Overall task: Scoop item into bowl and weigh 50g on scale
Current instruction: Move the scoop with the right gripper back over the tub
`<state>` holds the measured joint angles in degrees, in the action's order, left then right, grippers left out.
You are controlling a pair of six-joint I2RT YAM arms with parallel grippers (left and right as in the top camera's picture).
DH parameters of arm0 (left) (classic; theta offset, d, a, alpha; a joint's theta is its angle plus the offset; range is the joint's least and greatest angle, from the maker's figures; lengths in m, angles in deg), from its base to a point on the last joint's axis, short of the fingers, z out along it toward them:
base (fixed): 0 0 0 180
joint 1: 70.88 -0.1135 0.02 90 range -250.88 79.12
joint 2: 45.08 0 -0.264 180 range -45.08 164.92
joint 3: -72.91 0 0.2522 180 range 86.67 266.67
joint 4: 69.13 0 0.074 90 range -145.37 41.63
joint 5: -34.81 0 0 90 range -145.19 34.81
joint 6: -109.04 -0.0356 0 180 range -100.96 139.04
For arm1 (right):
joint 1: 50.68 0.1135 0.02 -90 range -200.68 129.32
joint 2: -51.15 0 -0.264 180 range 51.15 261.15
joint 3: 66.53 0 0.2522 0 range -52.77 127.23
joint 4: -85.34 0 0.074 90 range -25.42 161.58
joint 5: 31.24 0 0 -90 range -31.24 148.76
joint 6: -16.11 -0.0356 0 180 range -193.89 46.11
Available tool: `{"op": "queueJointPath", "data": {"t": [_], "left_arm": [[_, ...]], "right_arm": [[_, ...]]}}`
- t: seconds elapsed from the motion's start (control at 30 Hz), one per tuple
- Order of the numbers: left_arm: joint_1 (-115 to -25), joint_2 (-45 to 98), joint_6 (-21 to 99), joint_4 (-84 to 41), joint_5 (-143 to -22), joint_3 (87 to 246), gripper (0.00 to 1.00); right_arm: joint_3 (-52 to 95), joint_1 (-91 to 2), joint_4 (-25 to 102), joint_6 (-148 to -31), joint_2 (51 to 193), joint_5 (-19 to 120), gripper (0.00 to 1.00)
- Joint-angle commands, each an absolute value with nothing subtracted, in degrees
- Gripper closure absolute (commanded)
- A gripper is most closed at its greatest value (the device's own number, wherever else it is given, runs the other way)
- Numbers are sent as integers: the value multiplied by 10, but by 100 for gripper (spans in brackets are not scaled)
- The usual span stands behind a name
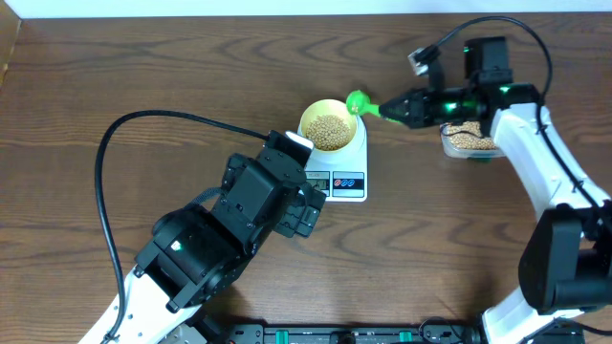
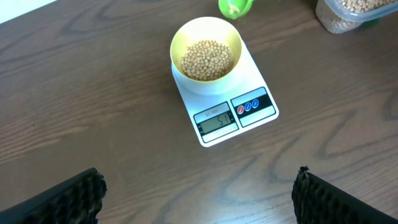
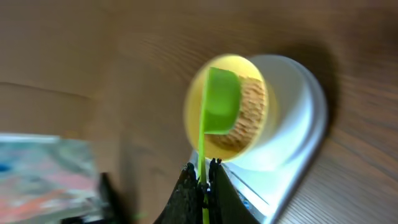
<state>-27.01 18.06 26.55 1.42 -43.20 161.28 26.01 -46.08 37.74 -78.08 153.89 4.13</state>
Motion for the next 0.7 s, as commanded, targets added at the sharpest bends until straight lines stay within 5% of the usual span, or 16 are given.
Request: {"op": "queueJointPath", "data": {"t": [0.0,0.37,0.67], "left_arm": [[-272,182,266,16,-427,1616,2],[-272,182,266,16,-427,1616,2],[-272,182,267,16,-427,1616,2]], "right_arm": [[270,-500,401,-813,1537,-120,99],[270,-678,338,-758,1537,-50,99],[270,-703,225,-650,1537,129,99]]}}
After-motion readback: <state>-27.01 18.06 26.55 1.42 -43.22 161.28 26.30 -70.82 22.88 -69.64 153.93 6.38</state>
